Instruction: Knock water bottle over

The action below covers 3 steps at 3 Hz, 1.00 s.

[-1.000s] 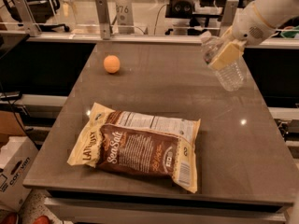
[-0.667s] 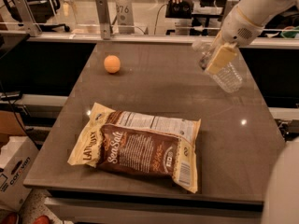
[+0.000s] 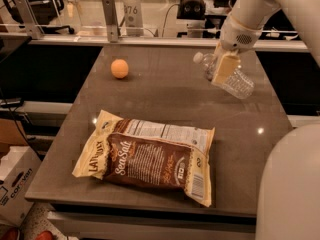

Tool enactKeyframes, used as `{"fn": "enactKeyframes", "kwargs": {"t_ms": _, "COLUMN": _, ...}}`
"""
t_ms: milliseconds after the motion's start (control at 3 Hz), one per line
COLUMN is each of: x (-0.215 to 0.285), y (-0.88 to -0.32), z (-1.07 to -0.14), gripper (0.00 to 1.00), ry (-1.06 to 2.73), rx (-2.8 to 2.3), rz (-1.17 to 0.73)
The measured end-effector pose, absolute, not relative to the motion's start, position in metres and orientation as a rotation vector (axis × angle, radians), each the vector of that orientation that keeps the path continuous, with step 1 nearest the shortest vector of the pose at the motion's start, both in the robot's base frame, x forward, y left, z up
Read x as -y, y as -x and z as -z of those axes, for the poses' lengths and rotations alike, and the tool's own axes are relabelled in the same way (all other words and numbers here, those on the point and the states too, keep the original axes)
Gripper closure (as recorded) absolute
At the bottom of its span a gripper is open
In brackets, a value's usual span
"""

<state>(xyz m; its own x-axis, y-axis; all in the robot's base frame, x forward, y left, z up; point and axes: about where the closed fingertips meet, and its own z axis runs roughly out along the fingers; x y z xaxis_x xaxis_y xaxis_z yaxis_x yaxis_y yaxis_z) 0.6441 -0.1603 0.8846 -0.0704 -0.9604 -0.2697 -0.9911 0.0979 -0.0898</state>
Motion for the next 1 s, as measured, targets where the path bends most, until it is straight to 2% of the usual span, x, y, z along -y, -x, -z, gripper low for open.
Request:
{"fn": "enactKeyframes", "kwargs": {"t_ms": 333, "x": 0.149, "y": -0.64, "z": -0.876, "gripper": 1.0, "ry": 2.03, "rx": -2.095, "rz": -0.099}}
{"fn": "enactKeyframes", "kwargs": {"t_ms": 667, "x": 0.141, "y": -0.633, "z": -0.864, "gripper": 0.85, "ry": 2.113, "rx": -2.077, "rz": -0.011}}
{"fn": "enactKeyframes", "kwargs": {"t_ms": 1000, "x": 0.137, "y": -0.627, "z": -0.851, "gripper": 0.61, "ry": 2.176, "rx": -2.071, "rz": 0.054}}
